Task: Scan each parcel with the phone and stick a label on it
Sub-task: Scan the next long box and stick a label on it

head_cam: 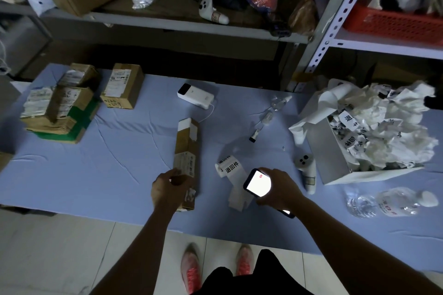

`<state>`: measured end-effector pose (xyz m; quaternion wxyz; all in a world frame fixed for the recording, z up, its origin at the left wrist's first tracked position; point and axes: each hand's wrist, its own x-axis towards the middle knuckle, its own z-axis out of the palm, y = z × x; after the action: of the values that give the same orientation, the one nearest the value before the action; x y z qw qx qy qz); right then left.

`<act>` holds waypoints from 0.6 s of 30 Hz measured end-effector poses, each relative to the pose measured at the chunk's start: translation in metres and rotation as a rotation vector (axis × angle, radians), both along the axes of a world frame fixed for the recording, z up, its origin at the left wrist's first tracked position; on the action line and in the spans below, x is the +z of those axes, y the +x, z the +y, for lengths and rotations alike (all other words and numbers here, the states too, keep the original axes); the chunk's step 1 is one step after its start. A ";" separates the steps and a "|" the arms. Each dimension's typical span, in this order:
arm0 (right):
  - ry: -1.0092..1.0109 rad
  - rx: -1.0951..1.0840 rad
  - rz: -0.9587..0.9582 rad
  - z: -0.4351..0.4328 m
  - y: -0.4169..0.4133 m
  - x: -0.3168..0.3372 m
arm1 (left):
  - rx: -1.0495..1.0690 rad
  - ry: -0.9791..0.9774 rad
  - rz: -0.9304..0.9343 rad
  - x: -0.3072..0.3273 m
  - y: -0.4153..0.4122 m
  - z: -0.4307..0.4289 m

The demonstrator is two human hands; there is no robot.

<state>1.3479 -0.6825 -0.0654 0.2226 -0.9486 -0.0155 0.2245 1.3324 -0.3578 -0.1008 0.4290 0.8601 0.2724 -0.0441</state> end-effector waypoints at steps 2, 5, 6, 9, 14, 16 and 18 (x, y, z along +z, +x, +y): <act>0.029 -0.142 -0.048 -0.009 -0.005 -0.010 | 0.021 -0.078 0.008 -0.002 0.000 -0.002; 0.035 -0.296 -0.104 -0.020 -0.013 -0.026 | 0.015 -0.213 0.018 -0.006 0.000 -0.005; 0.023 -0.316 -0.109 -0.024 -0.015 -0.031 | -0.002 -0.234 0.021 -0.008 0.000 -0.006; -0.022 -0.345 -0.092 -0.030 -0.018 -0.043 | -0.015 -0.291 0.032 -0.010 -0.001 -0.012; -0.119 -0.297 -0.060 -0.032 -0.015 -0.055 | 0.004 -0.338 0.078 -0.007 -0.001 -0.022; -0.228 -0.243 -0.046 -0.031 -0.008 -0.054 | -0.008 -0.297 0.104 -0.005 0.001 -0.025; -0.197 -0.205 -0.073 -0.026 0.003 -0.051 | -0.018 -0.261 0.127 -0.002 0.003 -0.027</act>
<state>1.3514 -0.7083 -0.1164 0.1495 -0.9700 0.0953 0.1666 1.3357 -0.3847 -0.1025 0.5186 0.7950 0.2831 -0.1373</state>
